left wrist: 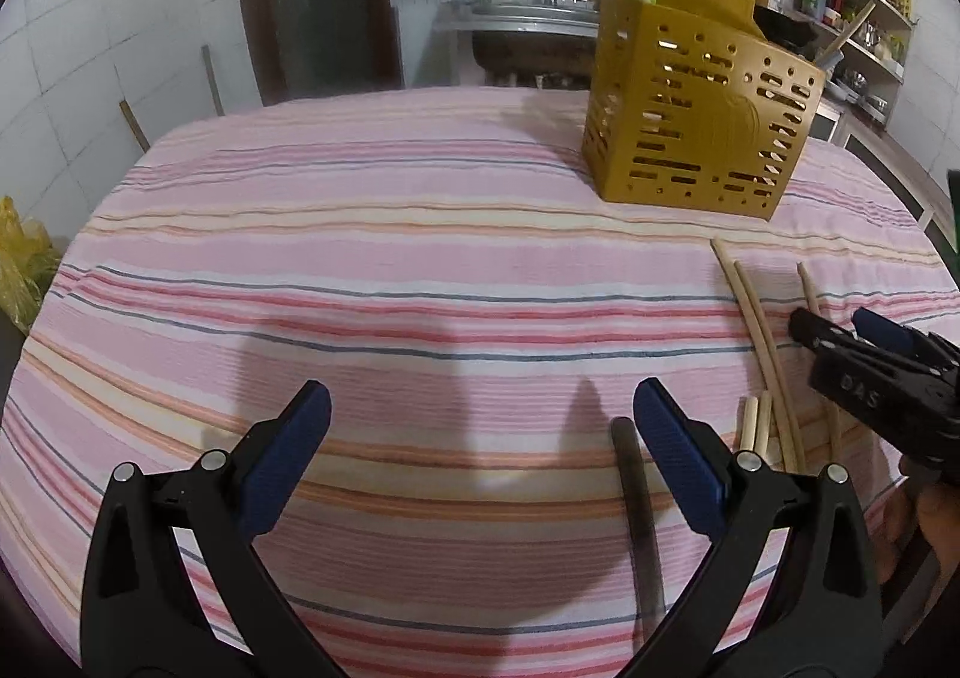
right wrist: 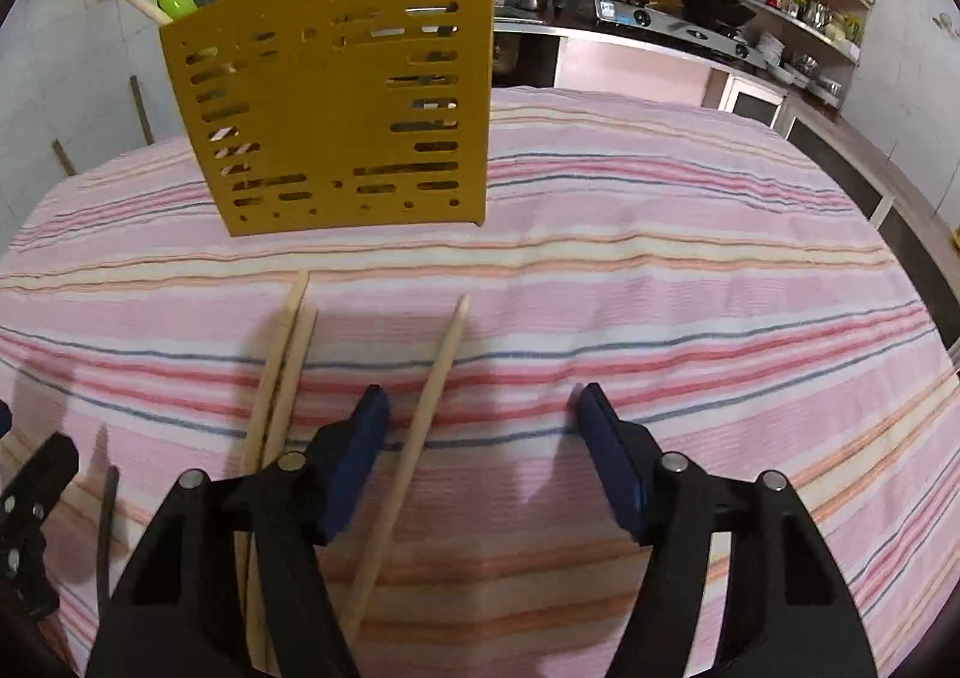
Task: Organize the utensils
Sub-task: 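Grasp another wooden chopstick with the right tool while the left tool reaches toward the dark utensil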
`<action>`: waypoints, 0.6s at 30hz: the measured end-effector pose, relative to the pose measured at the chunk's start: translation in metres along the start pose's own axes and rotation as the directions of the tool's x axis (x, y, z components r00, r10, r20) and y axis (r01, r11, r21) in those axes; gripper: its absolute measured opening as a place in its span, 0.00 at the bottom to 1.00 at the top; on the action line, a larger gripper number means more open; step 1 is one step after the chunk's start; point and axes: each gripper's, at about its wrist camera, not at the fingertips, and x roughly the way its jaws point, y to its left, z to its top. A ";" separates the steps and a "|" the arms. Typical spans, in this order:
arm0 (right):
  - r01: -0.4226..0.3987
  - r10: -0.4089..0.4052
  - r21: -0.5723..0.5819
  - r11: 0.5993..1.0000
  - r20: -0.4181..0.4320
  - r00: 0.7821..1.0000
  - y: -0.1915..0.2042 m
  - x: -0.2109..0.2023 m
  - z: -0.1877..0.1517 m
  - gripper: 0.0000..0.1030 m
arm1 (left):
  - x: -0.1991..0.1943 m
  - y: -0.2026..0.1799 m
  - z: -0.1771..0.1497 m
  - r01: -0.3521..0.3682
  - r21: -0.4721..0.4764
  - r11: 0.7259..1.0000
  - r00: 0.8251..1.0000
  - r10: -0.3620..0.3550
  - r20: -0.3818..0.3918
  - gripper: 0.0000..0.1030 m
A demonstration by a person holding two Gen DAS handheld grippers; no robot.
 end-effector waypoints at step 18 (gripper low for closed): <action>-0.123 0.123 -0.001 0.992 -0.034 0.992 -0.006 -0.010 -0.004 0.07 | 0.011 -0.025 -0.015 0.036 0.033 0.999 0.994 -0.033 -0.101 0.80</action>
